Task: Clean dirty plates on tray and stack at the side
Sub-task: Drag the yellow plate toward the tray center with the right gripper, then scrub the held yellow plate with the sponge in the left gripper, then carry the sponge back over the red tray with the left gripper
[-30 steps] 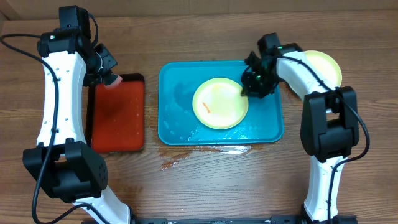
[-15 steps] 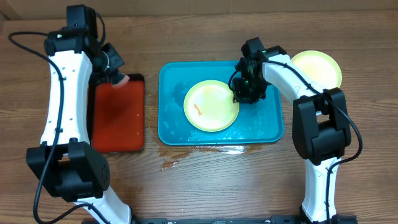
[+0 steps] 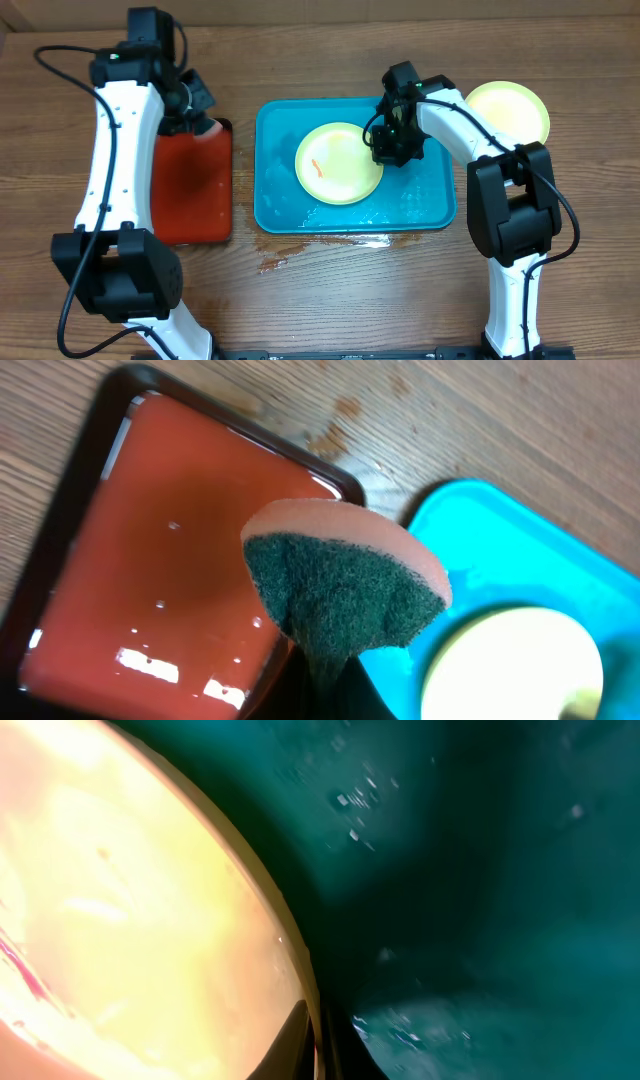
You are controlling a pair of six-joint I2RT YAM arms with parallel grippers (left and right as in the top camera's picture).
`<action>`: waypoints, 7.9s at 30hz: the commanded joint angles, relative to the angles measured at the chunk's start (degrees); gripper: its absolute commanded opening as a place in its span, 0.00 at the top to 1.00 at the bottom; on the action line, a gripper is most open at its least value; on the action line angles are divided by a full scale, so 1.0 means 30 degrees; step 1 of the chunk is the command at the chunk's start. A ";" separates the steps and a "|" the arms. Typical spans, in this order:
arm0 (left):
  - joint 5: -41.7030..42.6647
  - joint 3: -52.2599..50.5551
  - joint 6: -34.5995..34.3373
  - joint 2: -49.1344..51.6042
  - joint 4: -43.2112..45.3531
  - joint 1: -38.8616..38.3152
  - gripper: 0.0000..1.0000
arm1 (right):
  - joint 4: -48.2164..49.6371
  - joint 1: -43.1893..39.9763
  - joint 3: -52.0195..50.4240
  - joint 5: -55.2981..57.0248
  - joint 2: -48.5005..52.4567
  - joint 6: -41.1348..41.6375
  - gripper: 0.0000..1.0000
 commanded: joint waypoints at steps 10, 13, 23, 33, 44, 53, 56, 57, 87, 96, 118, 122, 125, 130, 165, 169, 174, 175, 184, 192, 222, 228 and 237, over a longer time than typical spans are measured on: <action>0.1202 -0.2433 0.0364 0.0109 0.2448 -0.3883 0.96 | 0.3330 0.1734 -0.0138 0.0561 0.0066 0.4211 0.96; 0.1209 -0.3767 0.0357 0.0109 0.3847 -0.4779 0.96 | 0.3388 0.1741 -0.0138 0.0561 0.0066 0.6047 0.96; 0.1224 -0.7431 -0.1734 0.0182 0.9245 -0.6506 0.96 | 0.3286 0.1778 -0.0146 0.0153 0.0066 0.6630 0.96; 0.1268 -0.8138 -0.1778 0.1814 1.2866 -0.8145 0.96 | 0.3381 0.1814 -0.0138 0.0073 0.0066 0.6623 0.96; -0.0648 -0.8138 -0.0976 0.3249 1.2866 -0.7912 0.96 | 0.3169 0.1814 -0.0153 0.1224 0.0066 0.6615 0.96; -0.5632 -0.7934 0.2208 0.3235 1.1861 -0.7410 0.96 | 0.3060 0.1814 -0.0153 0.1297 0.0066 0.6390 0.96; -0.6404 -0.7264 0.2412 0.3191 1.0899 -0.7286 0.96 | 0.3075 0.1814 -0.0153 0.1297 0.0066 0.6390 0.96; -0.6441 -0.6863 0.2404 0.3184 1.0484 -0.7198 0.96 | 0.3089 0.1814 -0.0153 0.1297 0.0066 0.6390 0.96; 0.0423 -0.4663 0.0255 0.6528 1.0805 -0.7067 0.81 | 0.3089 0.1814 -0.0153 0.1574 0.0066 0.6397 0.96; -0.2164 -0.2280 0.0969 0.6528 0.7643 -0.6419 0.81 | 0.3096 0.1814 -0.0153 0.1574 0.0066 0.6397 0.96; 0.2550 -0.0605 -0.0313 0.9129 0.6798 -0.7388 0.96 | 0.3147 0.1814 -0.0153 0.1574 0.0066 0.6397 0.96; 0.1282 -0.0597 0.0044 0.9311 0.6244 -0.7220 0.96 | 0.3075 0.1814 -0.0153 0.1574 0.0066 0.6397 0.96; -0.0495 -0.0481 0.0102 0.9267 0.5384 -0.6943 0.96 | 0.3089 0.1814 -0.0153 0.1574 0.0066 0.6397 0.96; -0.4255 0.0546 0.0102 0.9275 0.2958 -0.6477 0.96 | 0.3096 0.1814 -0.0153 0.1574 0.0066 0.6397 0.96; -0.3067 0.4452 0.1756 1.1118 0.0517 -0.6892 0.96 | 0.3096 0.1814 -0.0153 0.1581 0.0066 0.6390 0.96; -0.5508 0.5646 0.1275 1.1118 -0.1129 -0.6382 0.96 | 0.3111 0.1814 -0.0153 0.1574 0.0066 0.6390 0.96; -0.6105 0.7781 0.1290 1.1118 -0.2594 -0.5909 0.96 | 0.3104 0.1814 -0.0153 0.1581 0.0066 0.6390 0.96; -0.6098 0.8204 0.1290 1.1111 -0.2805 -0.5850 0.96 | 0.3104 0.1814 -0.0153 0.1574 0.0066 0.6390 0.96; -0.5821 1.2881 0.0867 1.0761 -0.6156 -0.5537 0.96 | 0.3089 0.1814 -0.0153 0.1581 0.0066 0.6302 0.96; -0.5734 1.3661 -0.0321 1.0542 -0.9493 -0.3096 0.96 | 0.3016 0.1814 -0.0153 0.2004 0.0066 0.6251 0.96; -0.2732 0.8269 0.1647 1.0528 -0.7956 0.2703 0.96 | 0.3330 0.1814 -0.0153 0.2069 0.0066 0.6258 0.96; -0.2295 0.6142 0.1661 1.0528 -0.6914 0.2667 0.96 | 0.3162 0.1814 -0.0153 0.2069 0.0066 0.6251 0.96; -0.2288 0.6353 0.2623 1.0520 -0.7060 0.2688 0.00 | 0.3228 0.1814 -0.0153 0.2069 0.0066 0.6258 0.96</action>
